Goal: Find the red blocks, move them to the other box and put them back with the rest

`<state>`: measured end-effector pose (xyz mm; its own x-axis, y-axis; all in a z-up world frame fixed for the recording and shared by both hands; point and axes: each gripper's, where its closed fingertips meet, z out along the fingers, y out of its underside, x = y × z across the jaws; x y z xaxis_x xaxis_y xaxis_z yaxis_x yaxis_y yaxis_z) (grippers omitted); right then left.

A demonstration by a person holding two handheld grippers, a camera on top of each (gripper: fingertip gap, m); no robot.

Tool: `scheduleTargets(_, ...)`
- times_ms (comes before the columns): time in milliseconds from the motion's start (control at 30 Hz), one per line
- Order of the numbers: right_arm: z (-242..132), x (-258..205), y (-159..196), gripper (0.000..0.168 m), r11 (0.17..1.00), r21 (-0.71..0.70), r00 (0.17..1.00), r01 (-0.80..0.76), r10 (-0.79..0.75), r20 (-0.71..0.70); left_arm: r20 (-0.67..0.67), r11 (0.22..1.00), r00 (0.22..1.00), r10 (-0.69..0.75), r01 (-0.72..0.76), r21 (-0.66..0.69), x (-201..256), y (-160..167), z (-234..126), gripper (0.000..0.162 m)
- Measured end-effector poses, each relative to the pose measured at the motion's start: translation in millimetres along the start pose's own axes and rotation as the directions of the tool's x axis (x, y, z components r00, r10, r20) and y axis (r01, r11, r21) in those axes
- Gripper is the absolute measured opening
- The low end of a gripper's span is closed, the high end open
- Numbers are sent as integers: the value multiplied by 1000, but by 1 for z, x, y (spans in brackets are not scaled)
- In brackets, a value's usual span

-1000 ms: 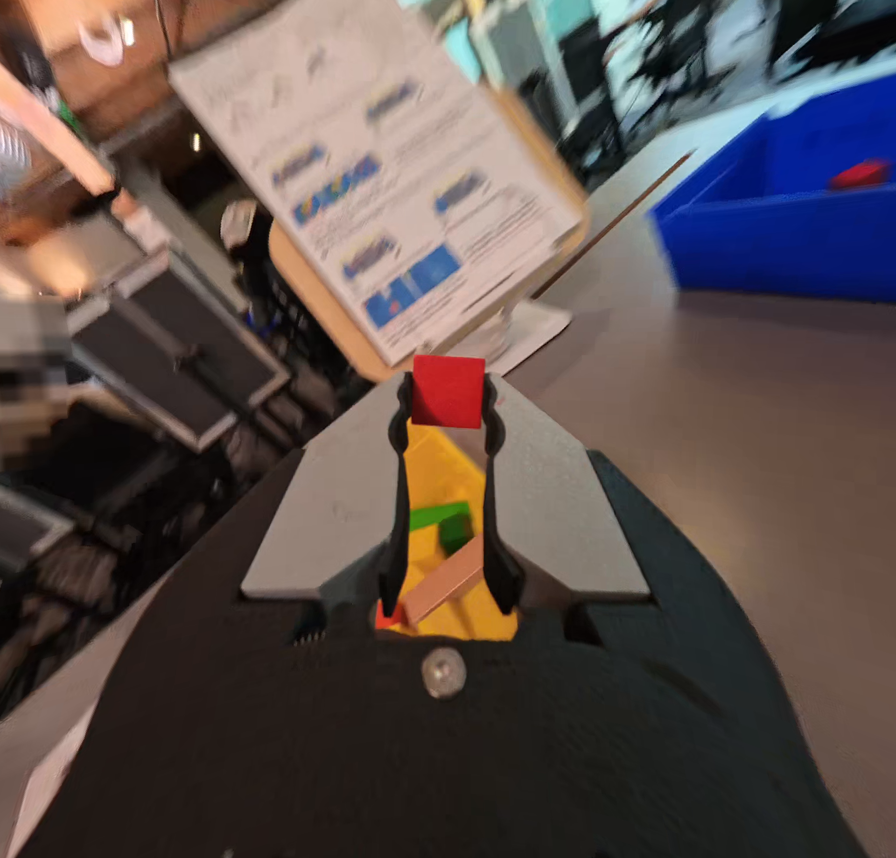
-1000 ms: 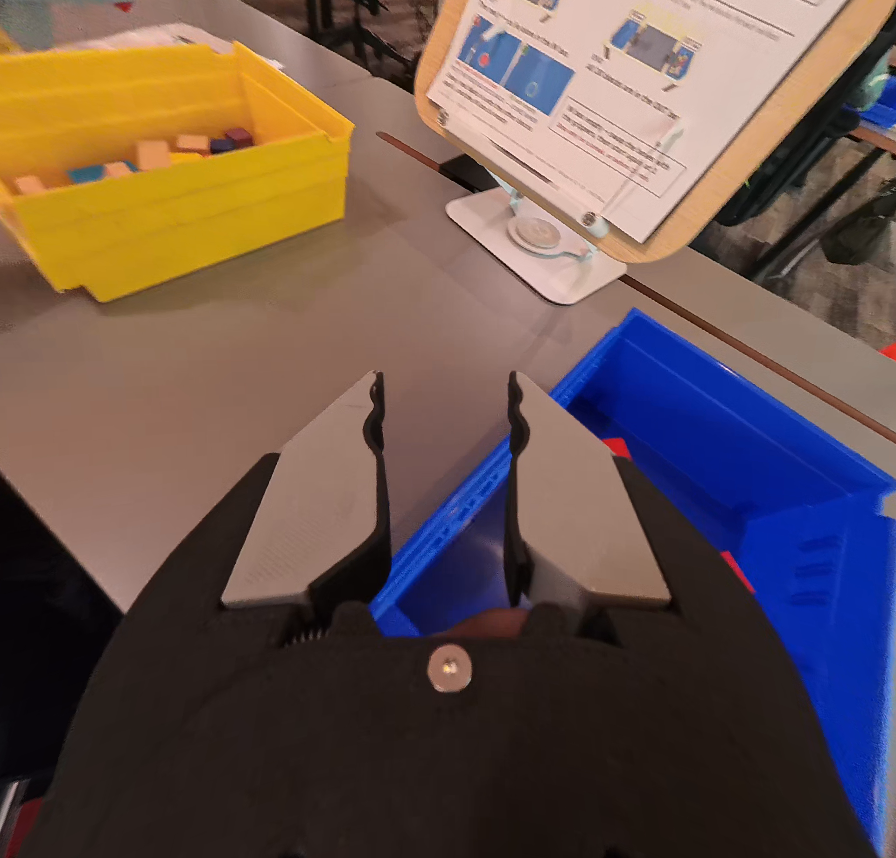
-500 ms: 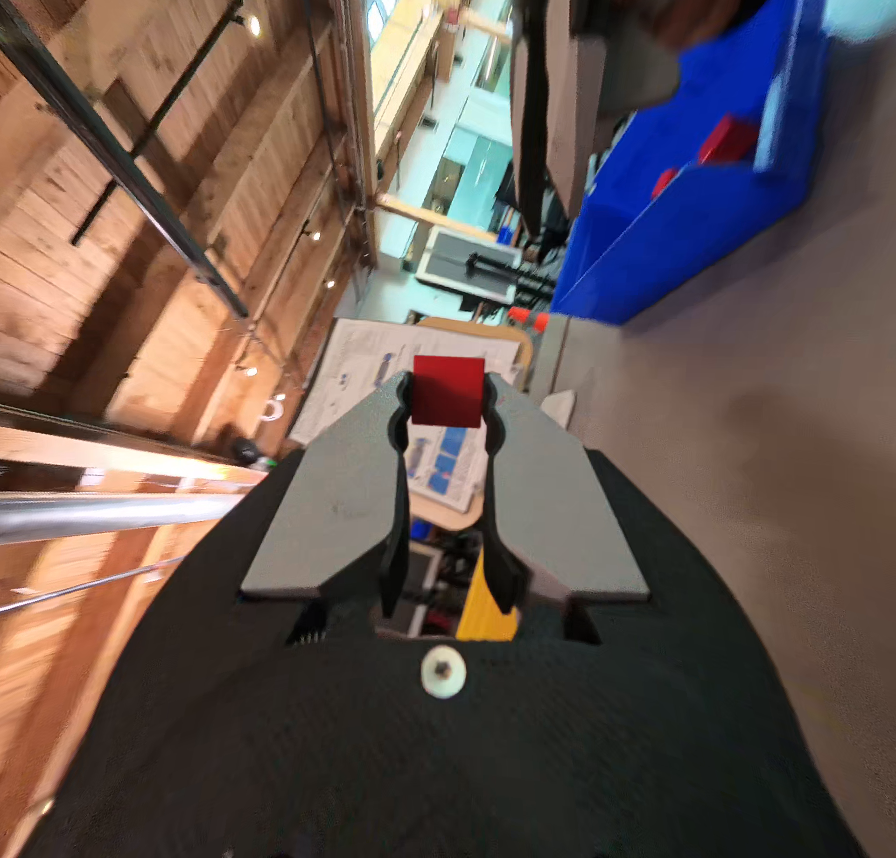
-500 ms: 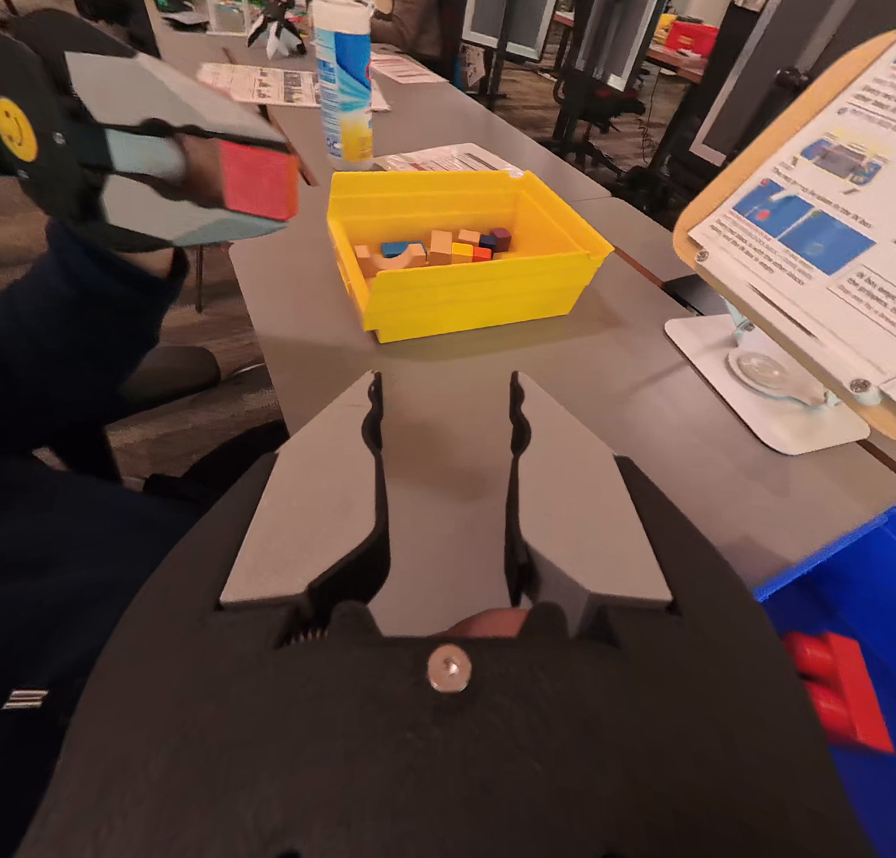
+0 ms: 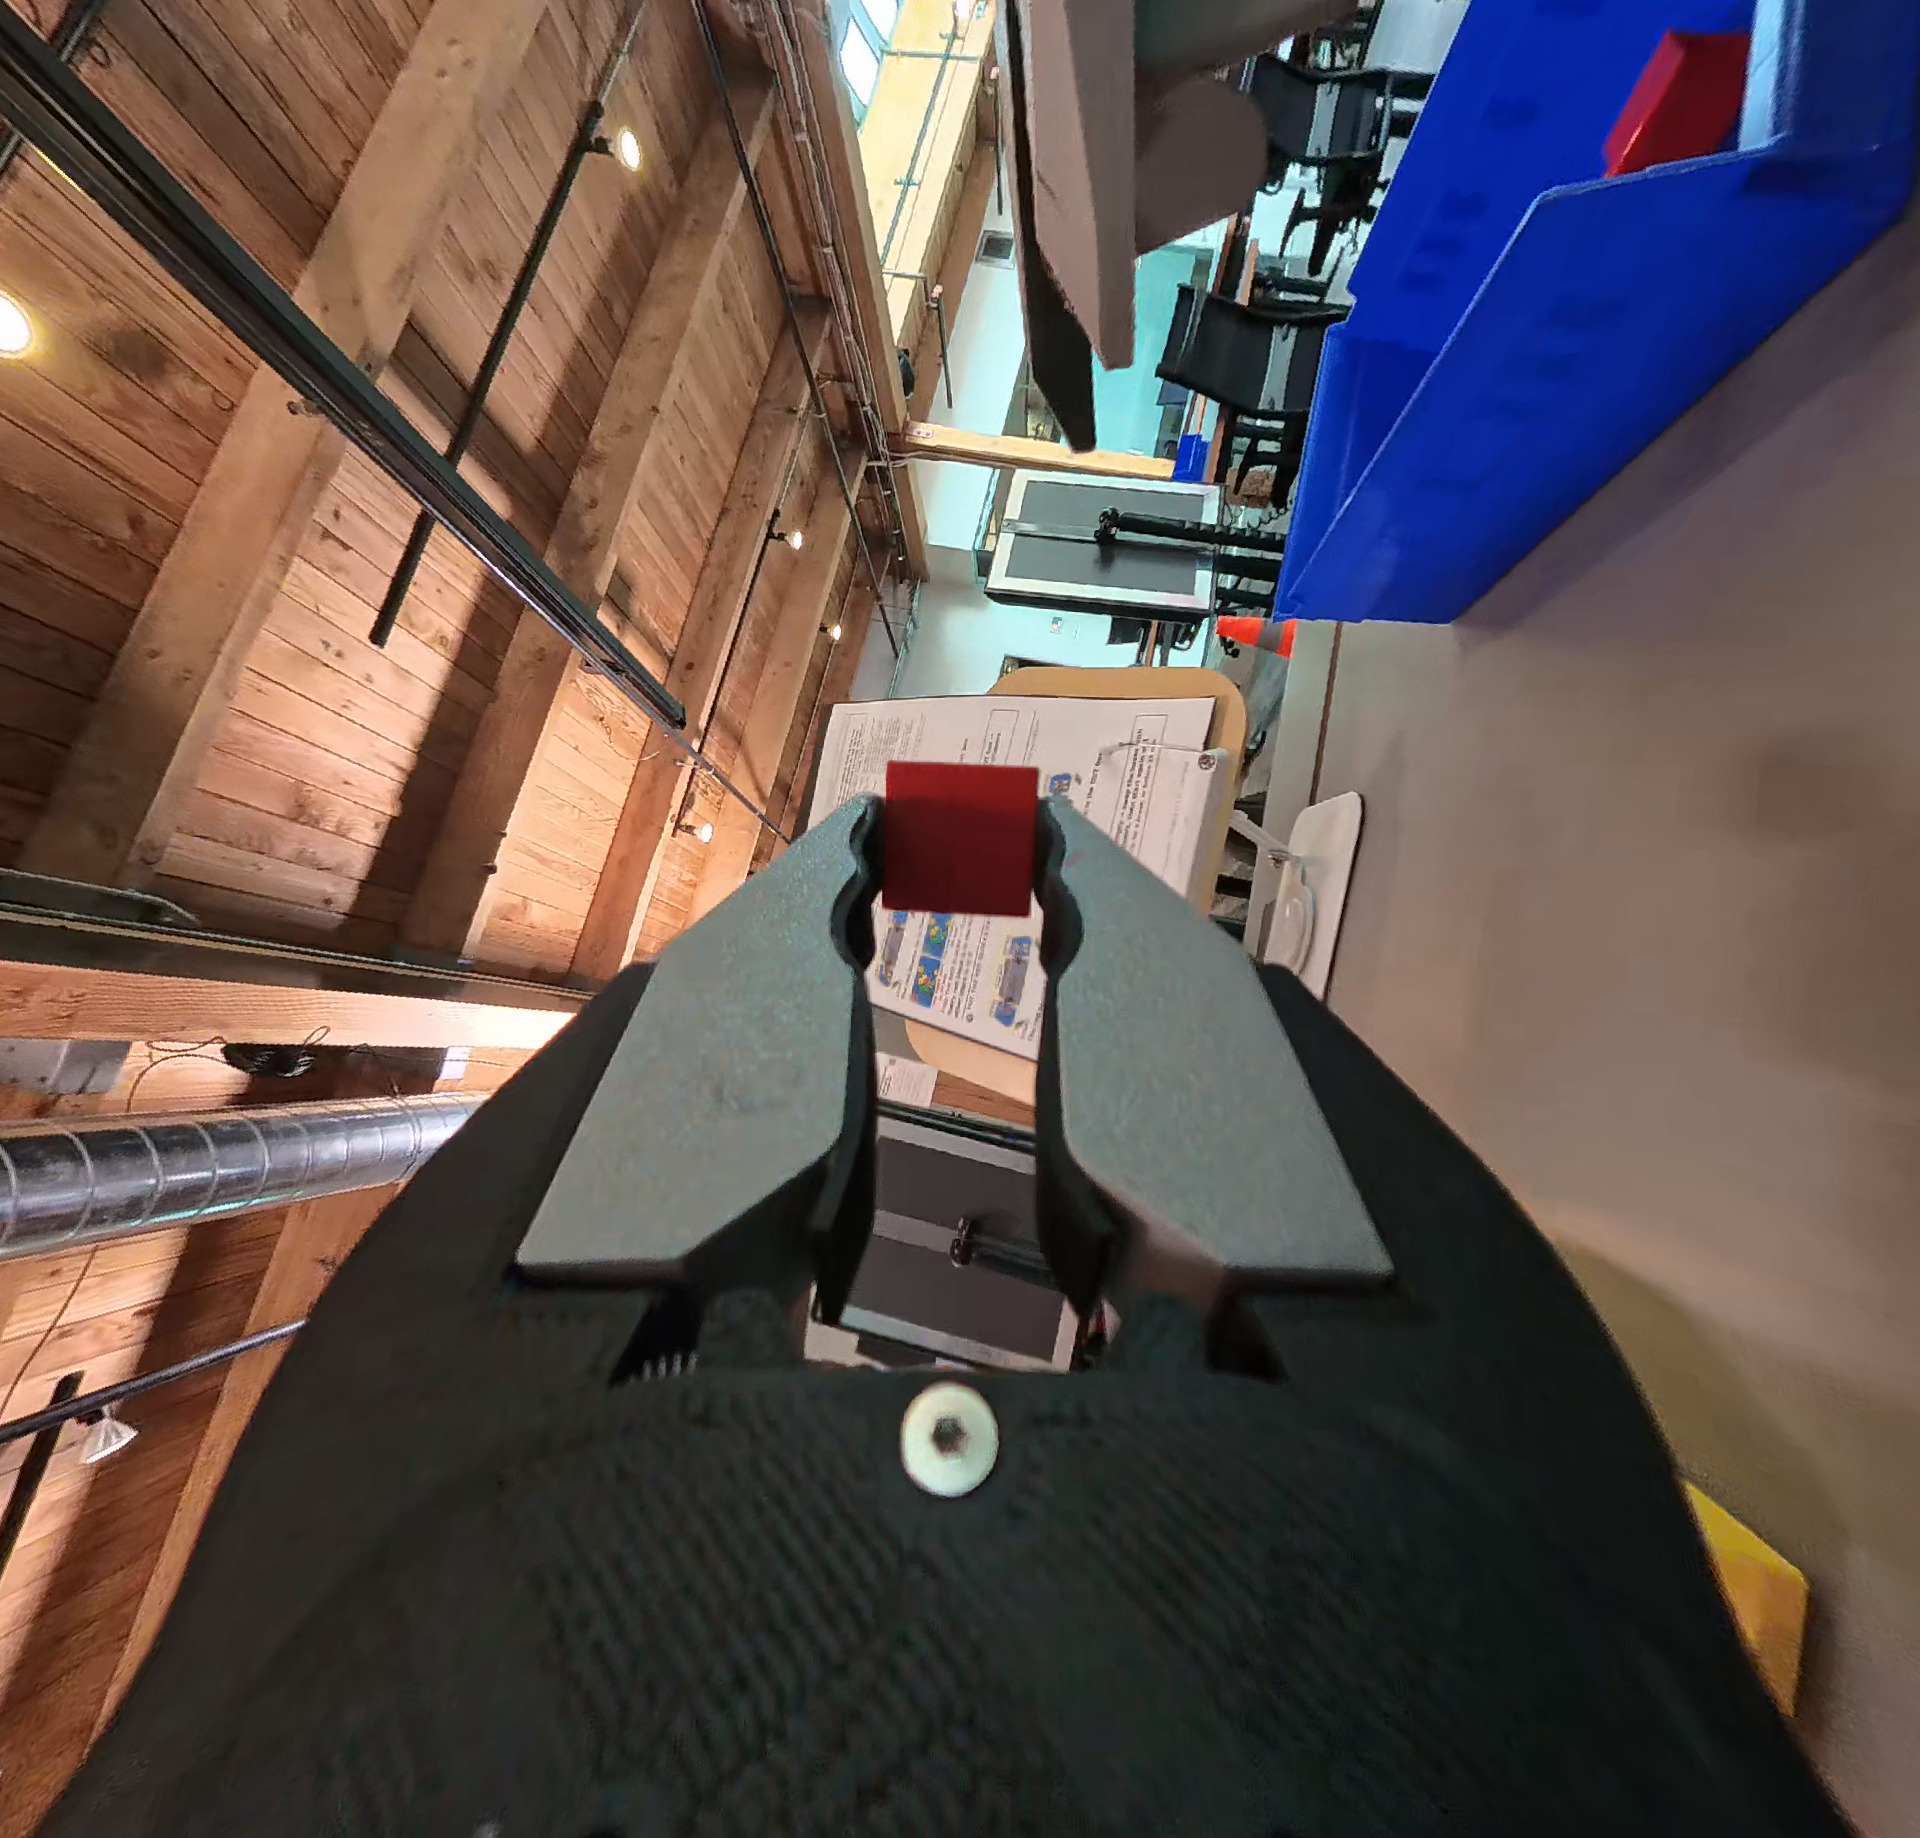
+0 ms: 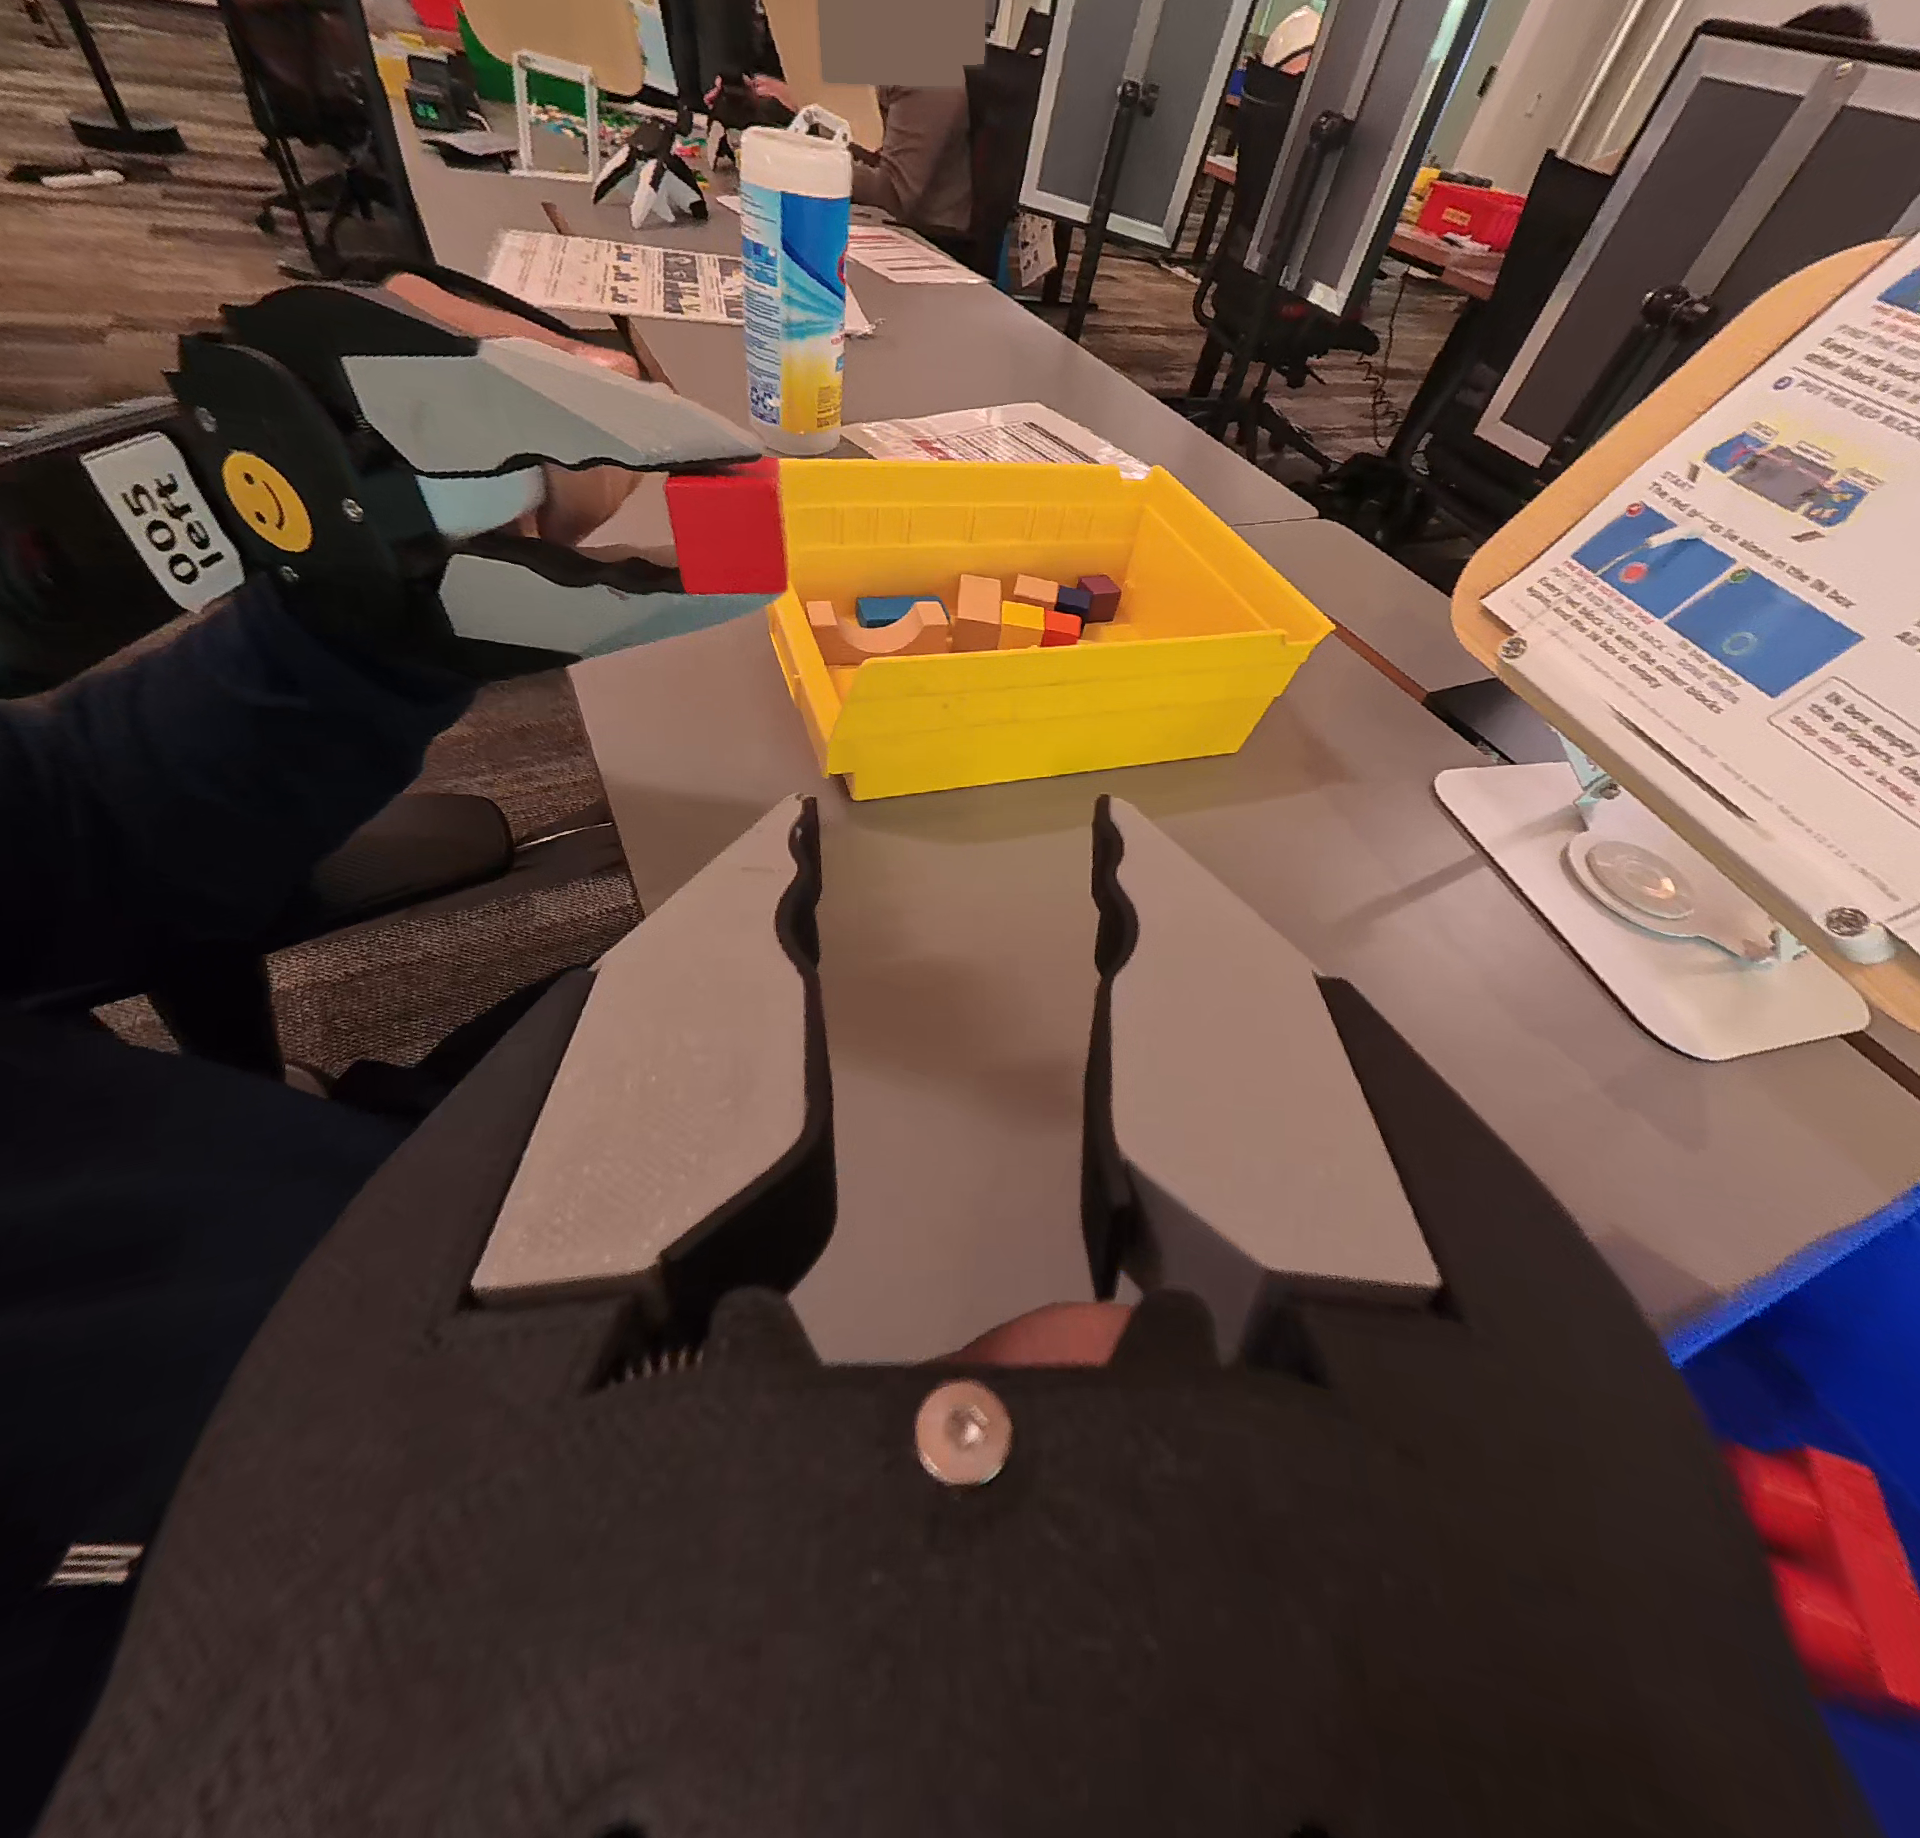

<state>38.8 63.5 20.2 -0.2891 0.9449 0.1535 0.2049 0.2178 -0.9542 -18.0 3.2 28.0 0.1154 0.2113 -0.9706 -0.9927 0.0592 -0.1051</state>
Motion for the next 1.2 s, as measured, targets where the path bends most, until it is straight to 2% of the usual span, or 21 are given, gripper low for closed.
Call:
scheduleTargets(133, 5, -12, -2, 50, 1000, 9, 998, -7, 7, 55, -5, 999, 1000, 15, -15, 47, 5, -13, 2, 26)
scheduleTargets(300, 11, -27, -3, 51, 999, 18, 990, -32, 29, 142, 54, 987, 987, 149, -151, 52, 10, -30, 7, 26)
scheduleTargets(400, 17, -46, -4, 52, 999, 20, 976, -33, 28, 215, 55, 978, 978, 201, -204, 47, 17, -37, 12, 26)
scheduleTargets(467, 24, -54, -1, 53, 1000, 8, 976, -1, -1, 216, 49, 970, 970, 239, -241, 39, 23, -40, 15, 26)
scheduleTargets(567, 36, -55, 0, 50, 998, 11, 987, 59, -60, 150, 42, 970, 973, 228, -231, 80, 31, -52, 16, 26)
scheduleTargets(667, 41, -56, -3, 29, 995, 31, 989, 96, -99, 112, 71, 965, 964, 255, -258, 38, 27, -48, 18, 26)
scheduleTargets(767, 44, -56, -1, 27, 989, 20, 986, 149, -150, 79, 69, 978, 979, 193, -198, 70, 25, -52, 16, 26)
scheduleTargets(833, 49, -56, 1, 30, 986, 13, 984, 169, -170, 59, 69, 974, 975, 210, -215, 73, 26, -54, 17, 26)
scheduleTargets(933, 53, -54, -2, 26, 984, 31, 984, 176, -176, 20, 72, 974, 974, 215, -219, 50, 28, -52, 19, 26)
scheduleTargets(1067, 52, -41, 3, 26, 982, -11, 981, 190, -190, -25, 2, 994, 995, 103, -103, 38, 32, -40, 19, 25)
scheduleTargets(1133, 43, -24, 0, 26, 984, -7, 981, 178, -178, -72, -27, 995, 994, 103, -103, -7, 31, -26, 18, 6)
scheduleTargets(1200, 26, 3, 0, 26, 987, -13, 977, 157, -157, -141, 4, 990, 991, 132, -132, -50, 23, -10, 15, 0)
